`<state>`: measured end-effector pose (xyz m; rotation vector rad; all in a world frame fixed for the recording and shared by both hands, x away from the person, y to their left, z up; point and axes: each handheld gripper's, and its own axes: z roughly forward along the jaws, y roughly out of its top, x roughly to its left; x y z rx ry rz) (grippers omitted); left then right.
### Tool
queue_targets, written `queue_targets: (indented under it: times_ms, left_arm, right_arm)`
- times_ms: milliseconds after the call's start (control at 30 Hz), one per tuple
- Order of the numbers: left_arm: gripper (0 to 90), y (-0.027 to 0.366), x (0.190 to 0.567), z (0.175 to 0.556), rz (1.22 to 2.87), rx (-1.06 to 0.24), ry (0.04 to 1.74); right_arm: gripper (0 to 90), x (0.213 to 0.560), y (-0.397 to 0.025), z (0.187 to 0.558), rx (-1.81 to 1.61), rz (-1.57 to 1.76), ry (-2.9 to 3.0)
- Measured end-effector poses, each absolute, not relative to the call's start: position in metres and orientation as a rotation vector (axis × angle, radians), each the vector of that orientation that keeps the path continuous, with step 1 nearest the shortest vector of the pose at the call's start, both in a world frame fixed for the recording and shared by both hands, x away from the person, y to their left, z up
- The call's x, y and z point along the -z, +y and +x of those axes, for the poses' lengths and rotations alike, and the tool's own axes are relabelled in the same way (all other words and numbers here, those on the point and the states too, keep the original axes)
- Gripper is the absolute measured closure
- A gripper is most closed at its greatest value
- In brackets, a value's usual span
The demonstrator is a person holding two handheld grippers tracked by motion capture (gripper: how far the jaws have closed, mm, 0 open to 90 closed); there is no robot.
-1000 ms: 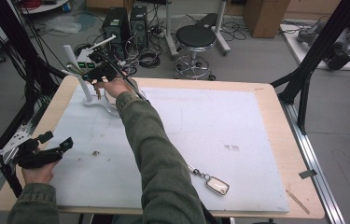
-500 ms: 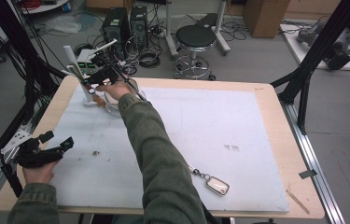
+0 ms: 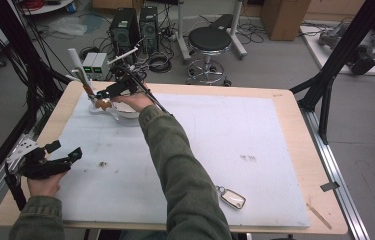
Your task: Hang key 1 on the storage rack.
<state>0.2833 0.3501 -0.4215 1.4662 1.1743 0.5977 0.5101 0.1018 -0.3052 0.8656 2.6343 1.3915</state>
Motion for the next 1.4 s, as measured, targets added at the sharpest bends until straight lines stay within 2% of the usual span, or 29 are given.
queue_targets:
  times_ms: [567, 1100, 1400]
  left_arm:
    - [1.7, 0.35, 0.422, 0.286, 1.458, -0.617, 1.2]
    - [1.7, 0.348, 0.422, 0.285, 1.482, -0.62, 1.195]
    - [1.7, 0.346, 0.422, 0.283, 1.489, -0.612, 1.191]
  right_arm:
    - [0.4, 0.294, 0.052, 0.484, -1.348, 0.887, 2.564]
    - [0.4, 0.304, 0.002, 0.46, -1.342, 0.911, 2.51]
    - [0.4, 0.308, -0.04, 0.444, -1.352, 0.959, 2.447]
